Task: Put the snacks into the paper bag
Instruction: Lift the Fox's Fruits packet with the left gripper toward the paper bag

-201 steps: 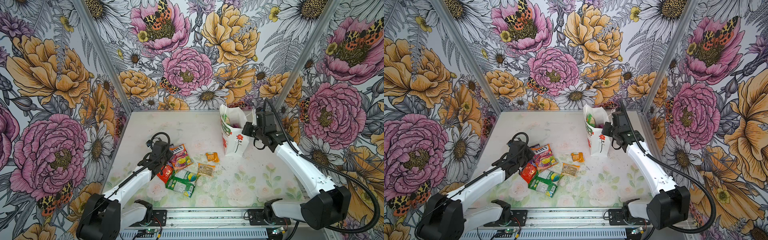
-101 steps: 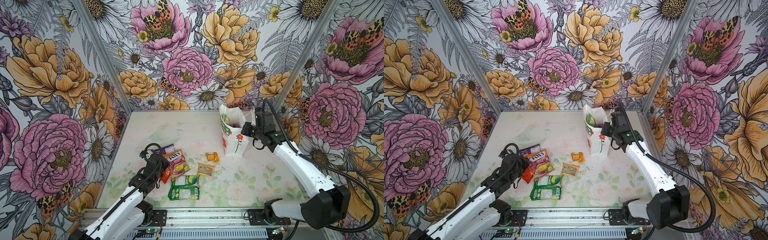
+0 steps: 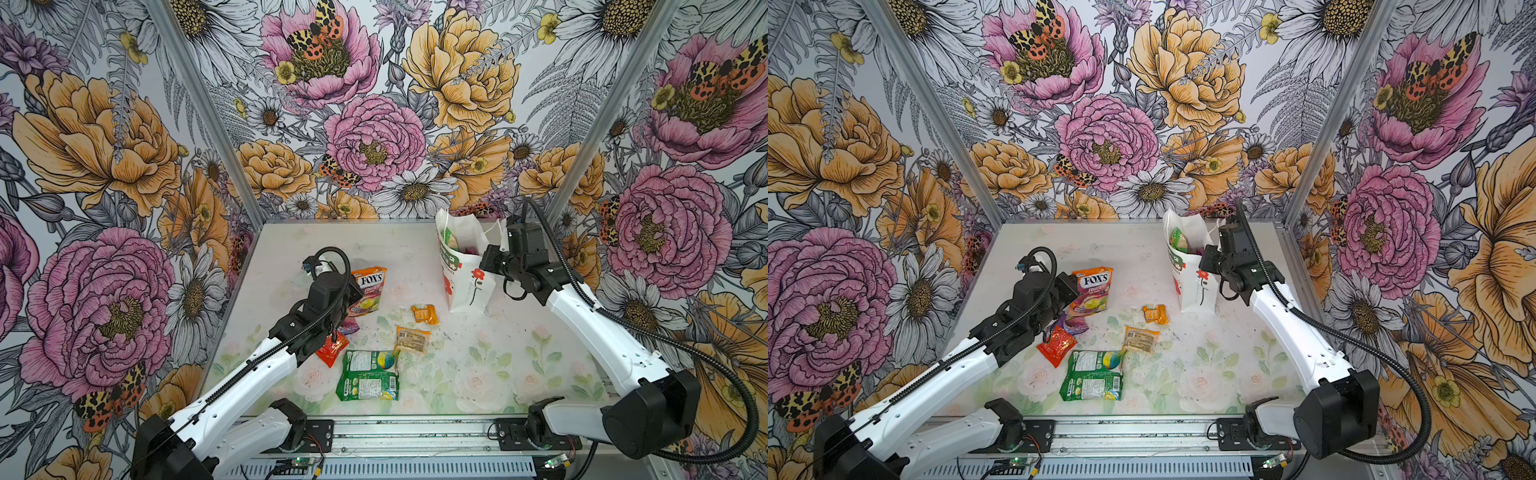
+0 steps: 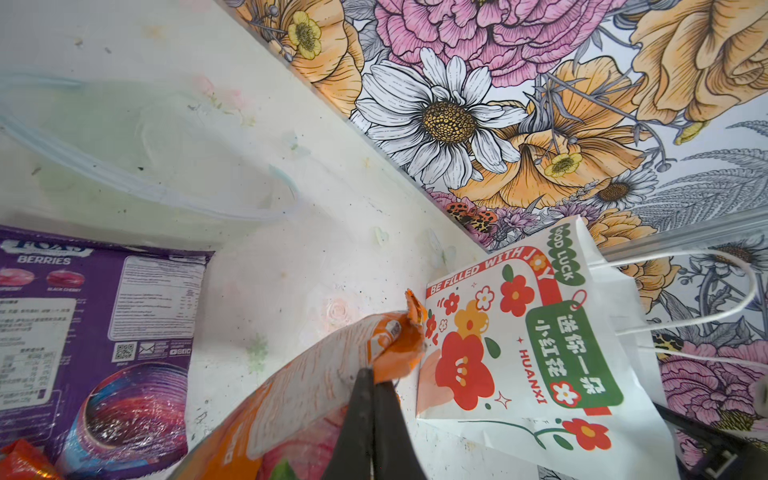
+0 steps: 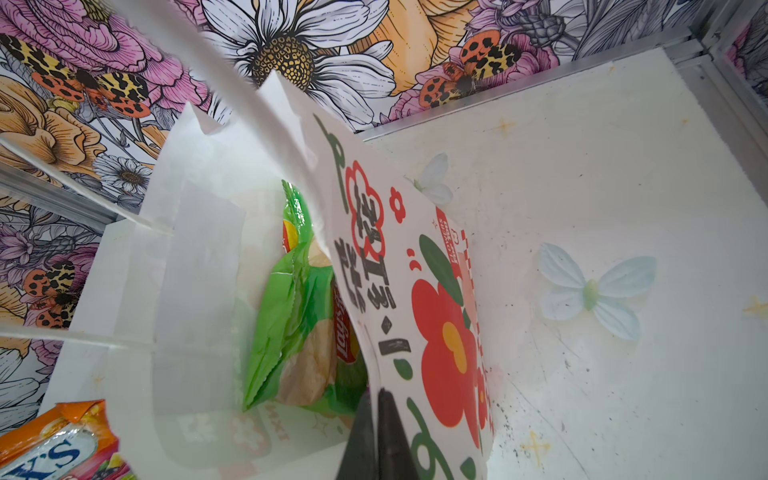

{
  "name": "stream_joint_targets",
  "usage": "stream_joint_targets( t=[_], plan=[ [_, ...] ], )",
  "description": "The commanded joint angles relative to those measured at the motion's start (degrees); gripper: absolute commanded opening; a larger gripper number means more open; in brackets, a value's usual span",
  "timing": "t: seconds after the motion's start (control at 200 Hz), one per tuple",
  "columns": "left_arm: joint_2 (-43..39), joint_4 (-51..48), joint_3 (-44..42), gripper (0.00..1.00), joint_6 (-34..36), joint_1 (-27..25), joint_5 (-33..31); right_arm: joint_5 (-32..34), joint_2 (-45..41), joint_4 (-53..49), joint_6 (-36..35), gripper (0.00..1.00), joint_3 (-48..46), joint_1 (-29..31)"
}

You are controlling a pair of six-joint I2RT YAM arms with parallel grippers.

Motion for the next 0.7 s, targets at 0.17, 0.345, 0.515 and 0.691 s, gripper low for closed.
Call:
stream_joint_targets(
  t=[0.17,0.345,0.515,0.691],
  plan=[
    [3.60,-1.78,13.80,0.00,6.81,-2.77,-4.13,-0.81,1.88,-0.98,-0.24,0.00,1.68,3.63],
    [5.16,-5.61,22.19,0.00,9.04,-4.06,-4.84,-0.80,2.96,-0.98,-0.60,0.00,3.63,5.10],
    [7.37,-9.48,31.64,0.00,10.99,-5.56,-4.27,-0.62,4.00,-0.96,-0.79,0.00,5.49,6.13],
    [11.34,-12.58,41.53,0.00,14.13,-8.27,-3.84,-0.58,5.14,-0.98,-1.04,0.00,7.41,7.00]
  ],
)
